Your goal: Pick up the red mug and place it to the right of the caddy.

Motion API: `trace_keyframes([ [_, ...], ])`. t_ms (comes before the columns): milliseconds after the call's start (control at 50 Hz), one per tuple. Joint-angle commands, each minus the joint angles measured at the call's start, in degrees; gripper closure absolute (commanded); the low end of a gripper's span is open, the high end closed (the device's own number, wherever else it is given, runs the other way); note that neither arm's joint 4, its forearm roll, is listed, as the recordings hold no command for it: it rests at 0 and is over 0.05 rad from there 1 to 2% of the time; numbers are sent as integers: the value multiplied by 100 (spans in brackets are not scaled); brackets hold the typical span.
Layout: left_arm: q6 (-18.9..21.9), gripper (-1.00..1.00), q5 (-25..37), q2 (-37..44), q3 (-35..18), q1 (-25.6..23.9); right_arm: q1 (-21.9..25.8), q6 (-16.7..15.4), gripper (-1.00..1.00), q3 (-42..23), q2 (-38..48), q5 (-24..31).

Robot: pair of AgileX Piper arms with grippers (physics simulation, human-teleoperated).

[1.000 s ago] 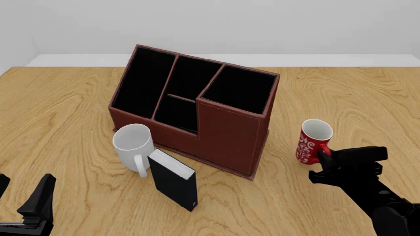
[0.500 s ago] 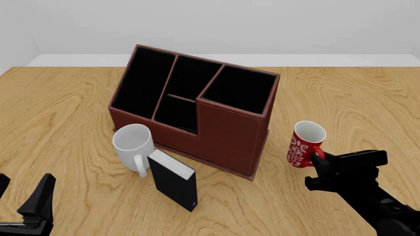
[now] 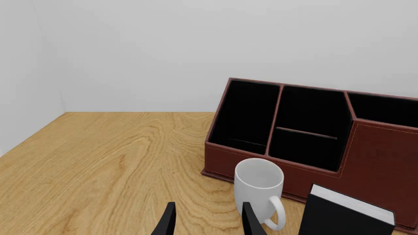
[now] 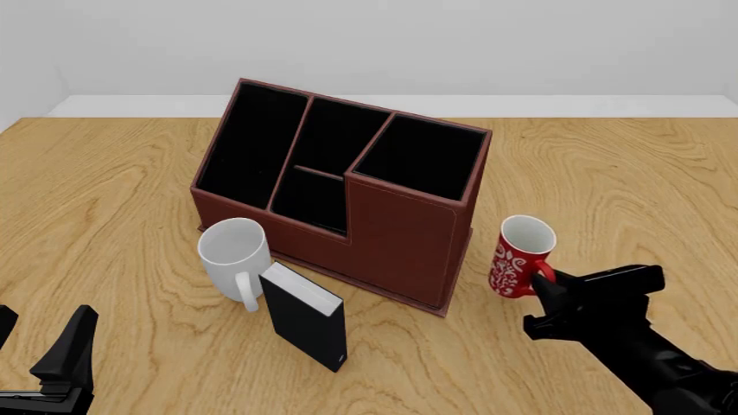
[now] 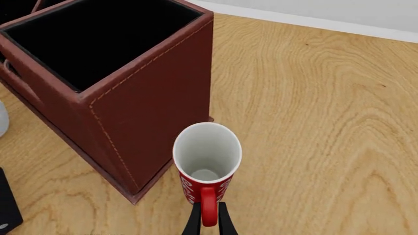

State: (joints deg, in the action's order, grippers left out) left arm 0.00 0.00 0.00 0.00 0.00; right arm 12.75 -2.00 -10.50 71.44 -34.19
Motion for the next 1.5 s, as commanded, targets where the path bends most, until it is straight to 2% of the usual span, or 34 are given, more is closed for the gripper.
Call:
trace_keyframes([
  [20, 0, -100, 0, 0, 0, 0, 152, 84, 100, -71, 80, -83],
  [780, 0, -100, 0, 0, 0, 0, 271, 120, 100, -69, 513, -387],
  [1500, 0, -100, 0, 0, 0, 0, 318, 213, 100, 62, 1073, -900],
])
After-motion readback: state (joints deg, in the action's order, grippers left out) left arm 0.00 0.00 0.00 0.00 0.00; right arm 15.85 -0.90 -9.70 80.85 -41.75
